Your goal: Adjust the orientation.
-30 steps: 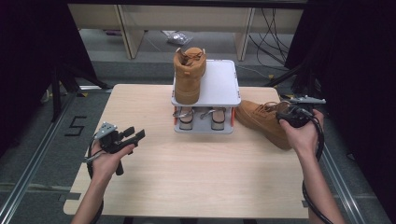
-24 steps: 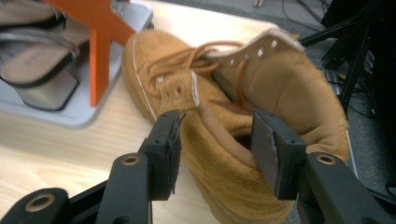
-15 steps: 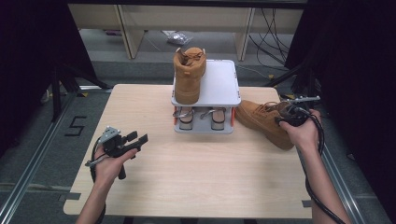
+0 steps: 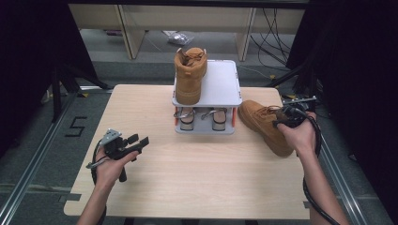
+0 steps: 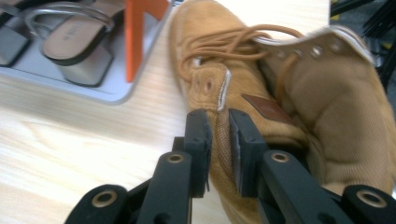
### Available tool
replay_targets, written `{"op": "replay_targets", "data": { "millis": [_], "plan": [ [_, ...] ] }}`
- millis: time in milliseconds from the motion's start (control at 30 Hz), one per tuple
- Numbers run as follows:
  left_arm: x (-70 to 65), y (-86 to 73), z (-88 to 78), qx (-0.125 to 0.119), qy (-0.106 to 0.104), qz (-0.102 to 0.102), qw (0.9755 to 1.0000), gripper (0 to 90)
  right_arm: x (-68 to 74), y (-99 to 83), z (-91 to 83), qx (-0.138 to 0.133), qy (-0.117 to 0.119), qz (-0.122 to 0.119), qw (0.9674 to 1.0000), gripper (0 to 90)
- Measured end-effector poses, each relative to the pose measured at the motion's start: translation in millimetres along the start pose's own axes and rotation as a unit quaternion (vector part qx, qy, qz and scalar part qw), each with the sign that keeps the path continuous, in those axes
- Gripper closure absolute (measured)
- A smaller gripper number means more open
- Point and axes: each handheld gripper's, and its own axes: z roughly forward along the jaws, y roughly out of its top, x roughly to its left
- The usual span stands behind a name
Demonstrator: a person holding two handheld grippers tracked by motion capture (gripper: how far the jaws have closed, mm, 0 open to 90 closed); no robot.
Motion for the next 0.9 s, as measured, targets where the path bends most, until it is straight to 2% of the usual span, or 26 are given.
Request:
{"op": "replay_targets", "data": {
  "millis": [33,67,100,167,233,267,300,367,400,467,533,567,600,633,667,700,733,767,800,833,867,900],
  "plan": [
    [-0.7,-0.7,0.1,0.001,-0.002,0.000,1.0000,44.9,2.7,-0.6,0.6,-0.004,0.005,0.001,1.0000,79.4],
    [-0.9,-1.3,0.2,0.003,-0.005,0.003,1.0000,44.9,8.1,-0.7,-0.8,0.002,0.006,0.012,0.9999,79.4],
    [-1.7,-1.9,0.2,0.003,-0.004,0.003,1.0000,44.9,10.7,-1.3,-1.6,0.003,0.008,0.004,1.0000,79.4],
    [-2.7,-2.4,0.6,0.004,-0.005,0.003,1.0000,44.9,19.3,-0.8,-3.4,0.008,0.014,0.025,0.9996,79.5],
    [-3.5,-2.3,0.8,0.002,-0.009,0.002,1.0000,44.9,22.8,-1.7,-3.4,0.010,0.009,0.007,0.9999,79.5],
    [-4.2,-2.1,0.3,0.003,-0.006,0.002,1.0000,44.9,27.8,-0.6,-4.1,0.013,0.019,0.026,0.9994,79.5],
    [-4.5,-2.0,0.4,0.002,-0.007,0.002,1.0000,44.9,29.7,-0.9,-3.3,0.014,0.025,0.025,0.9993,79.5],
    [-4.8,-1.9,0.7,0.003,-0.008,0.003,1.0000,44.9,35.2,-0.4,-3.7,0.020,0.020,0.031,0.9991,79.5],
    [-4.8,-2.1,0.8,0.003,-0.009,0.003,1.0000,44.9,37.4,0.1,-2.7,0.019,0.020,0.024,0.9993,79.5],
    [-4.8,-2.4,1.0,0.005,-0.009,0.002,0.9999,44.9,44.1,1.8,-2.6,0.022,0.020,0.026,0.9992,79.4],
    [-4.5,-3.2,1.7,0.004,-0.010,0.001,0.9999,44.9,48.9,2.9,-1.1,0.024,0.031,0.043,0.9983,79.4],
    [-4.6,-3.5,1.8,0.004,-0.010,0.001,0.9999,44.8,51.7,3.5,-0.9,0.024,0.036,0.062,0.9971,79.4],
    [-4.7,-3.8,1.7,0.006,-0.010,0.001,0.9999,44.9,47.5,4.6,0.5,0.022,0.044,0.048,0.9976,79.3],
    [-5.0,-4.0,1.9,0.006,-0.011,0.001,0.9999,44.8,48.6,5.0,0.0,0.026,0.051,0.074,0.9956,79.3],
    [-5.3,-4.1,2.1,0.006,-0.012,0.001,0.9999,44.9,44.7,5.7,0.9,0.021,0.054,0.069,0.9959,79.1],
    [-5.6,-4.3,2.4,0.006,-0.012,0.001,0.9999,44.8,45.2,5.8,1.0,0.018,0.056,0.081,0.9950,78.9],
    [-6.0,-4.4,2.5,0.006,-0.012,0.001,0.9999,44.8,42.4,6.2,1.1,0.020,0.057,0.071,0.9957,78.6],
    [-6.2,-4.7,2.8,0.006,-0.013,0.001,0.9999,44.9,44.7,6.1,2.1,0.023,0.075,0.093,0.9926,78.1],
    [-6.4,-4.9,2.8,0.006,-0.014,0.001,0.9999,44.8,45.4,6.4,1.8,0.025,0.076,0.098,0.9920,77.2],
    [-6.7,-5.1,2.7,0.007,-0.014,0.001,0.9999,44.8,44.1,6.2,1.8,0.024,0.087,0.096,0.9913,75.2],
    [-6.8,-5.2,2.5,0.007,-0.015,0.001,0.9999,44.8,38.5,6.3,2.7,0.013,0.088,0.065,0.9939,72.3],
    [-6.8,-5.3,2.1,0.007,-0.014,0.000,0.9999,44.8,38.6,6.9,-1.2,0.012,0.087,0.076,0.9933,70.6]
  ]
}}
